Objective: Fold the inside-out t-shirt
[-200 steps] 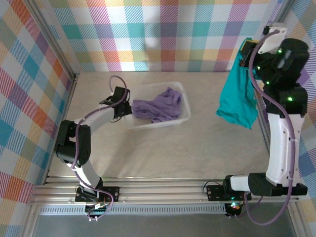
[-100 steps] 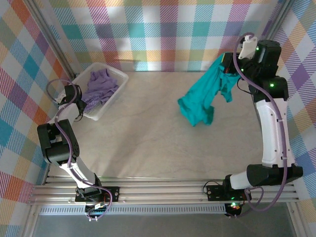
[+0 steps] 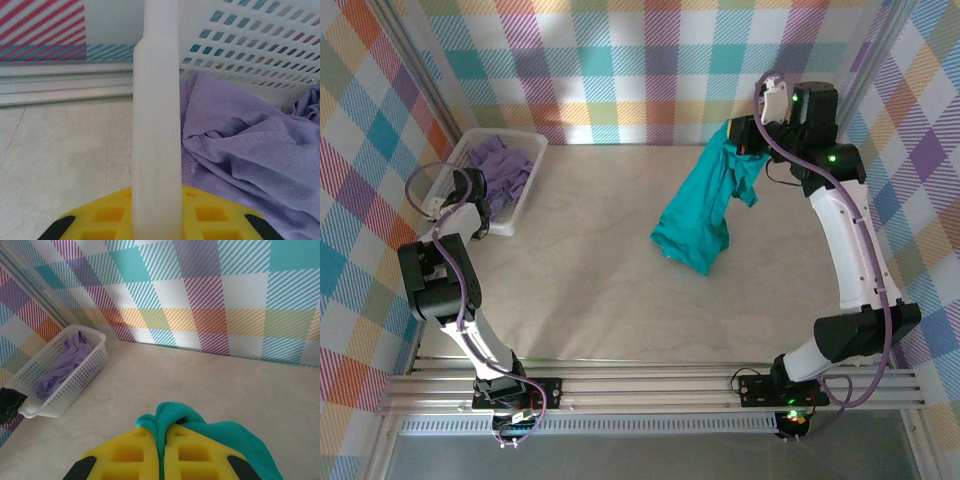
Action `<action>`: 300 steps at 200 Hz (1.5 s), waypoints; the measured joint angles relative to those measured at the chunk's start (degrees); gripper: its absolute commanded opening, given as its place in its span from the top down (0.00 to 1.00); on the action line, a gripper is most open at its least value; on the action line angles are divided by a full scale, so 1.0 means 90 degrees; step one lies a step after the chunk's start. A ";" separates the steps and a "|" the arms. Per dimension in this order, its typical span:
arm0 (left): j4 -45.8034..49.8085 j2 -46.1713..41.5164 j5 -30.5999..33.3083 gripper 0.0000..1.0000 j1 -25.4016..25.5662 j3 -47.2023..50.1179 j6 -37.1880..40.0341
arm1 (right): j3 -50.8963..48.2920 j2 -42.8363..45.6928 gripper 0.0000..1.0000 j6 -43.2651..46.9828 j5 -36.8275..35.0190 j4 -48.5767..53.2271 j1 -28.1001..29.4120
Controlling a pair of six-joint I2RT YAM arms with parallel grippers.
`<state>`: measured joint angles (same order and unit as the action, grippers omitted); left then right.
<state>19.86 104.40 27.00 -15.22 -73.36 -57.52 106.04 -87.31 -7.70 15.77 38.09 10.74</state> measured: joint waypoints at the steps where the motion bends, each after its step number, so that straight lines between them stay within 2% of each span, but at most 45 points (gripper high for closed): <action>1: 0.0002 0.0019 0.0017 0.87 0.0000 -0.0024 -0.0017 | 0.0000 0.0000 1.00 0.0000 0.0000 0.0000 0.0002; 13: 0.0029 0.0177 0.0085 0.84 -0.0010 -0.0233 -0.0155 | -0.0017 -0.0019 1.00 -0.0002 0.0000 -0.0036 0.0056; 21: 0.0061 0.0316 0.0114 0.78 -0.0010 -0.0403 -0.0221 | -0.0019 -0.0041 1.00 -0.0002 0.0000 -0.0083 0.0087; 40: 0.0046 0.0573 0.0119 0.53 -0.0010 -0.0661 -0.0328 | -0.0019 -0.0131 1.00 -0.0022 0.0029 -0.0163 0.0185; 50: 0.0012 0.0622 0.0092 0.43 -0.0010 -0.0682 -0.0335 | -0.0019 -0.0216 1.00 -0.0029 0.0049 -0.0177 0.0265; 55: -0.0010 0.0627 0.0066 0.34 -0.0010 -0.0678 -0.0318 | -0.0019 -0.0255 1.00 -0.0034 0.0053 -0.0177 0.0299; 62: -0.0063 0.0624 0.0036 0.25 -0.0010 -0.0661 -0.0328 | -0.0019 -0.0325 1.00 -0.0049 0.0070 -0.0177 0.0357; 77: -0.0248 0.0583 -0.0056 0.21 -0.0010 -0.0588 -0.0357 | -0.0007 -0.0461 1.00 -0.0053 0.0095 -0.0170 0.0481; 90: -0.0408 0.0457 -0.0148 0.10 -0.0010 -0.0413 -0.0328 | 0.0095 -0.0590 1.00 -0.0073 0.0136 -0.0114 0.0593; 119: -0.0595 -0.0376 -0.0282 0.06 -0.0010 0.0267 -0.0223 | 0.0680 -0.0869 1.00 -0.0141 0.0583 -0.0073 0.0872; 159: -0.0801 -0.2820 -0.0415 0.04 0.0148 0.1508 0.0211 | 0.1030 -0.0602 1.00 -0.0435 0.1336 -0.0160 0.1025; 193: -0.1207 -0.4833 -0.0668 0.05 0.1307 0.2300 0.1039 | 0.1460 -0.0435 1.00 -0.1054 0.2093 -0.0384 0.1093; 209: -0.1268 -0.5224 -0.0908 0.05 0.1598 0.2312 0.1406 | 0.1923 -0.0481 1.00 -0.1341 0.2404 -0.0466 0.1246; 232: -0.1161 -0.5357 -0.1260 0.05 0.1632 0.2205 0.1880 | 0.2518 -0.0566 1.00 -0.1503 0.2611 -0.0544 0.1350; 252: -0.1022 -0.5326 -0.1715 0.06 0.1698 0.2123 0.2220 | 0.2465 -0.0639 1.00 -0.1596 0.2667 -0.0619 0.1066; 266: -0.0925 -0.5326 -0.2050 0.06 0.1851 0.2125 0.2424 | 0.2195 -0.0899 0.88 -0.1596 0.2586 -0.0651 0.0719; 278: -0.0862 -0.5336 -0.2348 0.06 0.2042 0.2169 0.2555 | 0.2113 -0.1324 0.72 -0.1508 0.2293 -0.0503 0.0466; 287: -0.0860 -0.5357 -0.2552 0.06 0.2200 0.2246 0.2625 | 0.2212 -0.1853 0.60 -0.1307 0.1887 -0.0299 0.0323; 300: -0.0852 -0.5382 -0.2851 0.06 0.2460 0.2414 0.2715 | 0.2616 -0.2878 0.50 -0.0935 0.0967 0.0170 0.0199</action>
<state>12.19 55.96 1.34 6.92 -51.64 -33.08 129.58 -113.21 -16.12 24.47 39.62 12.53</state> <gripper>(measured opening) 0.940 0.410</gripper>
